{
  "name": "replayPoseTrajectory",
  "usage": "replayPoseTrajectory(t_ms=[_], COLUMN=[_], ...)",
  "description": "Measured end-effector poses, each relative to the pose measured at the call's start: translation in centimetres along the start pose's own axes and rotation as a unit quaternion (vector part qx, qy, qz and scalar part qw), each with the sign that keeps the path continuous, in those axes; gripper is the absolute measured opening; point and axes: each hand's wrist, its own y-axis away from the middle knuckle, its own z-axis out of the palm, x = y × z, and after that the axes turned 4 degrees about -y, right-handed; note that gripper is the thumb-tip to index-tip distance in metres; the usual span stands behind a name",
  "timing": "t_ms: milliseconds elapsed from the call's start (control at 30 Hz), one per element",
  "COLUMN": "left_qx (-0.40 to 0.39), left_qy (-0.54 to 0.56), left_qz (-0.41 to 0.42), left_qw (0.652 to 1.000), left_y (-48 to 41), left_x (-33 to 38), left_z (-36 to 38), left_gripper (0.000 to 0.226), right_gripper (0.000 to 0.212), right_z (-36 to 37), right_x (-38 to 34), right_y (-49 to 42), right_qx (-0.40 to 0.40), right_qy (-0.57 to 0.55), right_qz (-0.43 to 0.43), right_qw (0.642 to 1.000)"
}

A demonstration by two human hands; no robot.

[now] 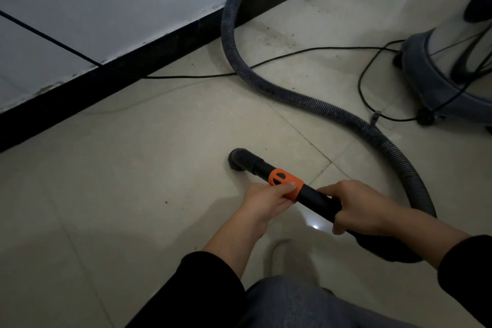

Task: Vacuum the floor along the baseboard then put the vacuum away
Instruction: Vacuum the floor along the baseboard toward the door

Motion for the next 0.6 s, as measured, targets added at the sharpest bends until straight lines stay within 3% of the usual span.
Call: replayPoseTrajectory(t_ms=[267,467,600], left_qx=[-0.019,-0.023,-0.024], left_qy=[0.04,0.072,0.102], left_qz=[-0.027,-0.031,-0.043], left_qw=[0.999,0.997,0.994], left_y=[0.8,1.7,2.4], left_x=[-0.9,-2.1,-3.2], left_z=[-2.3,-4.0,-5.1], left_gripper=[0.042,0.032,0.037], right_gripper=[0.05,0.051,0.055], right_z=[0.0,0.5,0.9], right_x=[-0.9,-1.8,-2.7], right_y=[0.3,0.2,0.4], right_qx=[-0.03,-0.05,-0.069], right_qy=[0.033,0.052,0.072], right_qz=[-0.029,-0.054,-0.075], right_qw=[0.999,0.996,0.992])
